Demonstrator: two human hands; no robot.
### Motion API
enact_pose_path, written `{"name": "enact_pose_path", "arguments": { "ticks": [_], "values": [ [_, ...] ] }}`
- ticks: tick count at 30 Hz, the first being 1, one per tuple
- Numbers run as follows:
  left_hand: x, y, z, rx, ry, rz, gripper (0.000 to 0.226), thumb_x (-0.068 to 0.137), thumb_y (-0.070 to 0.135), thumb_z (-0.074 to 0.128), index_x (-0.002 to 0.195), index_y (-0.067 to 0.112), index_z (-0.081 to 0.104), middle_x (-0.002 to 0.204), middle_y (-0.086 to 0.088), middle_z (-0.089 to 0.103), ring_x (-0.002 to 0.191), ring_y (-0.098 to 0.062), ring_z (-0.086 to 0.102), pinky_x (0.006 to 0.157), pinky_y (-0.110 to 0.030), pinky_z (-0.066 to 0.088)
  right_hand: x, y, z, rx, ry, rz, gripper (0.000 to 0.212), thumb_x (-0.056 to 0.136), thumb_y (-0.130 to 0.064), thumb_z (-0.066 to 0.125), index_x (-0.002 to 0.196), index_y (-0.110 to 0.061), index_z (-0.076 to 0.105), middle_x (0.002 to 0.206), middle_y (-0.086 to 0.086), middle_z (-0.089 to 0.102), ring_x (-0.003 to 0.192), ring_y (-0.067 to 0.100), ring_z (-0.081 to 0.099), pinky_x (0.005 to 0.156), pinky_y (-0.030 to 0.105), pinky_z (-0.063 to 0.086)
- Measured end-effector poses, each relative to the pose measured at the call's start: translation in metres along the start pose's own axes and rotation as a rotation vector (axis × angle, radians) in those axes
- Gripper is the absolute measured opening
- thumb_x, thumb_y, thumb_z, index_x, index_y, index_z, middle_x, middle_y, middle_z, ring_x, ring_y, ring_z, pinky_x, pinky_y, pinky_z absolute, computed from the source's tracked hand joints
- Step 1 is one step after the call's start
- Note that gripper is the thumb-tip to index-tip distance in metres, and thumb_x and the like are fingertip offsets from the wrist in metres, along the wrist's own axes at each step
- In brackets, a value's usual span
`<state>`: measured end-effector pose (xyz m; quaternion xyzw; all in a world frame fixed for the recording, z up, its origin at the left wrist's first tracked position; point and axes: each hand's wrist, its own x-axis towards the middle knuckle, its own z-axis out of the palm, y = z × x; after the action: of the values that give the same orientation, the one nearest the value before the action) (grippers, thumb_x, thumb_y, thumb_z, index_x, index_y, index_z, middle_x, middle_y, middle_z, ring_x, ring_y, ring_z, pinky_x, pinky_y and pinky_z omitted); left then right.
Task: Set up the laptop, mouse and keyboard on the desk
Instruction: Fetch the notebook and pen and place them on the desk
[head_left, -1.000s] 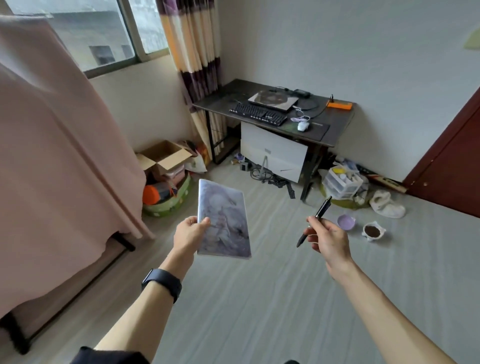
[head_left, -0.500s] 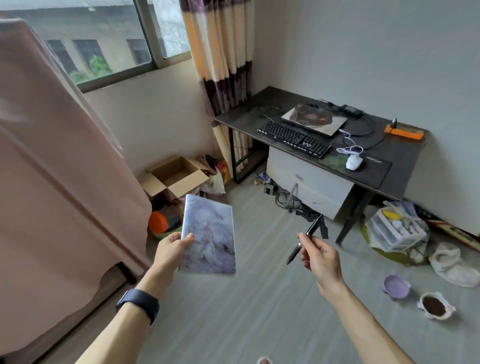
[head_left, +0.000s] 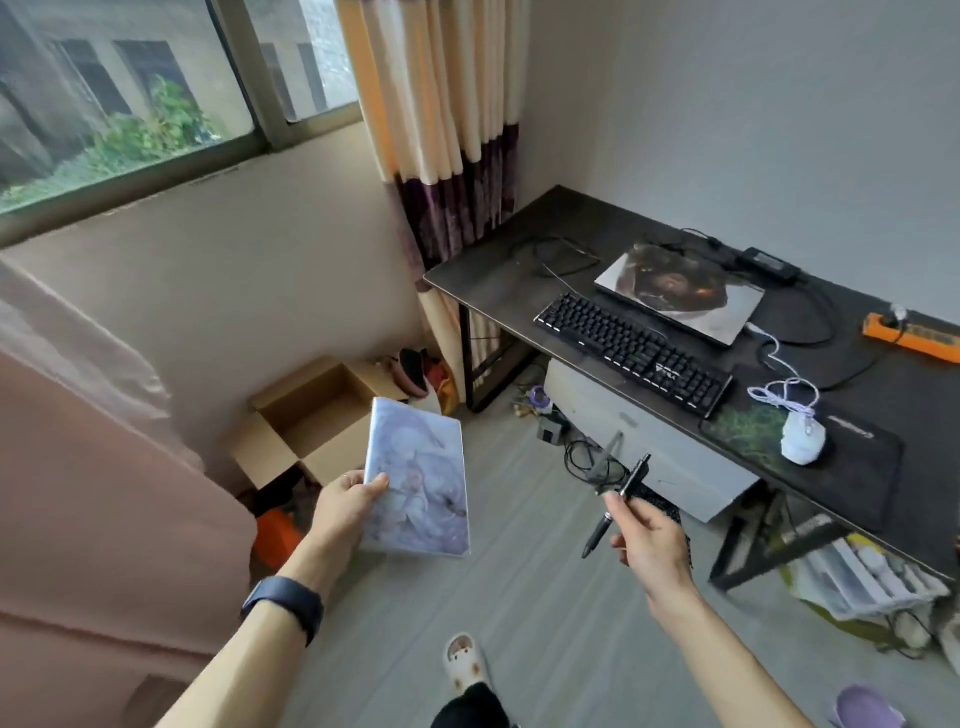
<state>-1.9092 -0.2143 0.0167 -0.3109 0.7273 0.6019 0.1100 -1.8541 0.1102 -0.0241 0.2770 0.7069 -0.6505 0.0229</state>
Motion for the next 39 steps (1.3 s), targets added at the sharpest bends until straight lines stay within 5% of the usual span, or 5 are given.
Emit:
{"name": "enact_pose_path", "arguments": {
  "ticks": [9,14,22,34,39],
  "values": [
    [0.189,0.137,0.074,0.133,-0.085,-0.009,0.019,0.091,0.027,0.068,0.099,0.010,0.067,0.093,-0.011,0.075,0.079,-0.030,0.074,0.077,-0.049,0.061,0.180,-0.076,0.064,-0.034,0.068,0.048,0.039,0.092,-0.043,0.066,0.080,-0.006,0.067,0.055,-0.005,0.057,0.063,0.016,0.052,0.066,0.035,0.043],
    [0.287,0.187,0.134,0.183,-0.126,-0.004,0.017,0.093,0.025,0.066,0.101,0.011,0.066,0.092,-0.010,0.075,0.079,-0.029,0.074,0.062,-0.034,0.060,0.294,-0.095,0.091,-0.045,0.061,0.090,0.040,0.090,-0.045,0.066,0.075,-0.008,0.062,0.054,-0.006,0.057,0.061,0.017,0.053,0.066,0.040,0.043],
    [0.410,0.246,0.208,0.278,-0.160,-0.083,0.013,0.087,0.023,0.069,0.090,0.011,0.070,0.089,-0.016,0.075,0.083,-0.038,0.072,0.078,-0.056,0.058,0.436,-0.138,0.121,-0.085,-0.020,0.176,0.039,0.092,-0.038,0.066,0.073,-0.004,0.061,0.052,-0.006,0.053,0.056,0.014,0.052,0.060,0.034,0.041],
    [0.538,0.290,0.268,0.719,-0.370,-0.043,0.029,0.075,0.050,0.060,0.094,0.028,0.063,0.097,-0.003,0.071,0.094,-0.028,0.067,0.090,-0.041,0.053,0.540,-0.162,0.157,-0.113,0.033,0.339,0.045,0.090,-0.043,0.065,0.085,0.001,0.062,0.065,0.001,0.053,0.049,0.005,0.057,0.063,0.032,0.042],
    [0.604,0.318,0.290,0.945,-0.469,-0.077,0.060,0.077,0.057,0.053,0.121,0.017,0.060,0.118,-0.012,0.066,0.111,-0.033,0.060,0.092,-0.035,0.045,0.564,-0.179,0.189,-0.042,0.128,0.420,0.031,0.090,-0.038,0.069,0.083,-0.008,0.070,0.068,-0.004,0.058,0.050,0.006,0.057,0.062,0.028,0.044]
  ]
}}
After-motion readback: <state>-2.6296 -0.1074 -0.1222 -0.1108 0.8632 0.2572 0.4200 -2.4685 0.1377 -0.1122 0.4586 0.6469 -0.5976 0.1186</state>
